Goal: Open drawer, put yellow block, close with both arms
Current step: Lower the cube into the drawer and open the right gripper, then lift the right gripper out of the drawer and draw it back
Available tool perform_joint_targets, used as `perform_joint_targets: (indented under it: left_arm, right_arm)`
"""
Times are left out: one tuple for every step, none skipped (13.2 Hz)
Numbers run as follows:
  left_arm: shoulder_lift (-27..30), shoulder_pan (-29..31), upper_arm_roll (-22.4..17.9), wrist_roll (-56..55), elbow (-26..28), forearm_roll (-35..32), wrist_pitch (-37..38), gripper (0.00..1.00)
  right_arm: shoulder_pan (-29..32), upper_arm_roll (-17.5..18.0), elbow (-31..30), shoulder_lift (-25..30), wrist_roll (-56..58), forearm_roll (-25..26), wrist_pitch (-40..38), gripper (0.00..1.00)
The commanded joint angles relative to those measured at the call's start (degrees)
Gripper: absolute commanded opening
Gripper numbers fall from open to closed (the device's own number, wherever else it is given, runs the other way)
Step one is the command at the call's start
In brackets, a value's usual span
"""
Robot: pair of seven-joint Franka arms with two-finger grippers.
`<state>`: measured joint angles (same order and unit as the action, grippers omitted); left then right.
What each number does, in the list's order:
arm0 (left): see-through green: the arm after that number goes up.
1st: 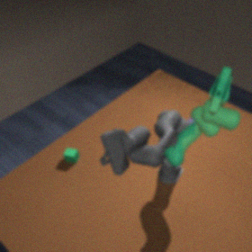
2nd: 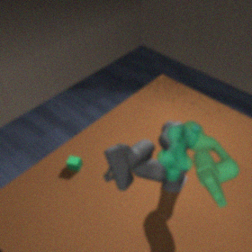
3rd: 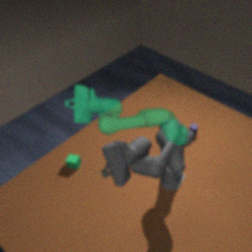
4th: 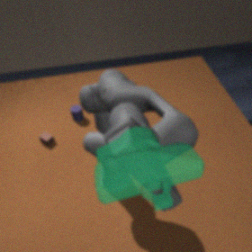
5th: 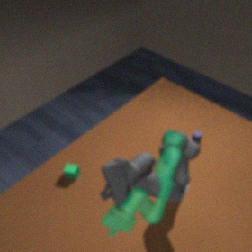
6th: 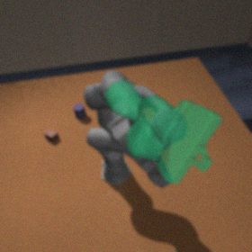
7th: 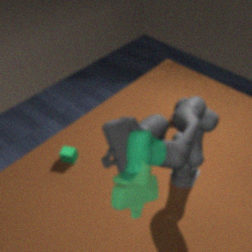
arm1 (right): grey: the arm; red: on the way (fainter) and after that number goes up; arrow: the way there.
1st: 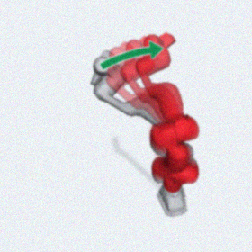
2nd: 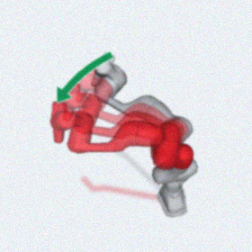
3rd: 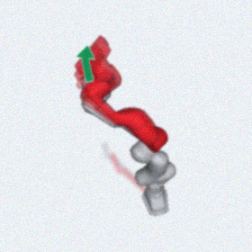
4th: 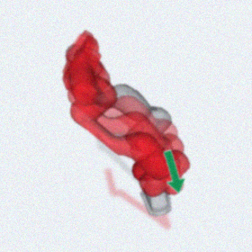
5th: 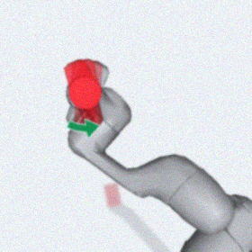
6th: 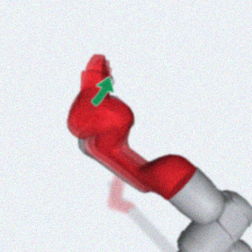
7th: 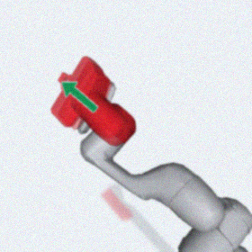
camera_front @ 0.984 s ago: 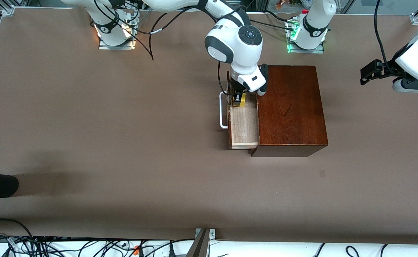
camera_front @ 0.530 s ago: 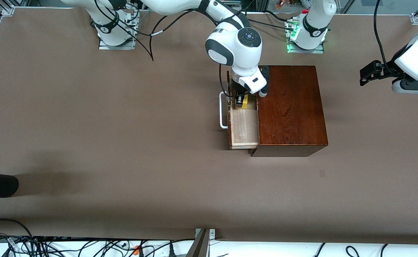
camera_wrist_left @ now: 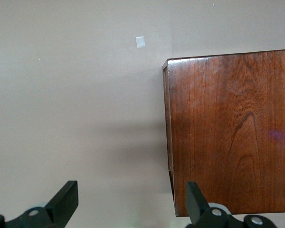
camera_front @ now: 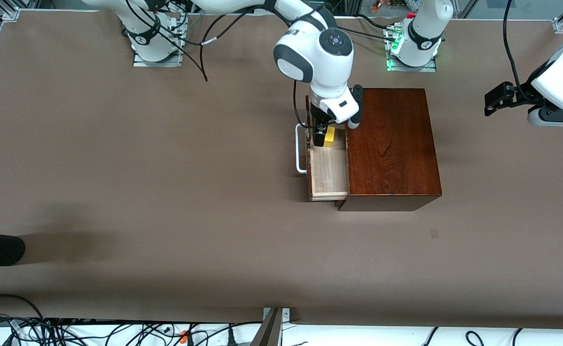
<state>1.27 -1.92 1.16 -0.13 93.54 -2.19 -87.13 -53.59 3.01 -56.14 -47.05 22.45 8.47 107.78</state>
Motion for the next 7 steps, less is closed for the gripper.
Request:
perform_joint_targets:
  left_arm:
    - [-0.3,-0.2,0.1,0.4,-0.7,0.2,-0.1,1.0]
    - [-0.3,-0.2,0.1,0.4,-0.7,0.2,-0.1,1.0]
    - [-0.3,-0.2,0.1,0.4,-0.7,0.2,-0.1,1.0]
    - [-0.3,-0.3,0.1,0.4,-0.7,0.2,-0.1,1.0]
    - [-0.3,-0.3,0.2,0.4,-0.7,0.2,-0.1,1.0]
    - [-0.3,-0.3,0.5,0.2,-0.7,0.2,0.0,1.0]
    - [-0.3,-0.3,0.9,0.2,-0.8,0.3,0.0,1.0]
  right_arm:
    - [3.6,0.2,-0.5,7.5,-0.2,0.2,-6.9,1.0]
    - [6.6,0.4,-0.5,9.9,0.0,0.0,-9.1,1.0]
    - [9.7,0.3,-0.5,12.1,0.0,-1.3,-10.3,1.0]
    - [13.9,0.3,-0.5,13.9,0.0,-2.8,-10.1,1.0]
    - [18.3,0.4,-0.5,14.6,0.1,-3.6,-9.4,1.0]
    - [22.3,0.6,-0.5,16.8,0.3,-4.8,-10.0,1.0]
    - [25.9,0.5,-0.8,19.4,0.1,-6.3,-10.2,1.0]
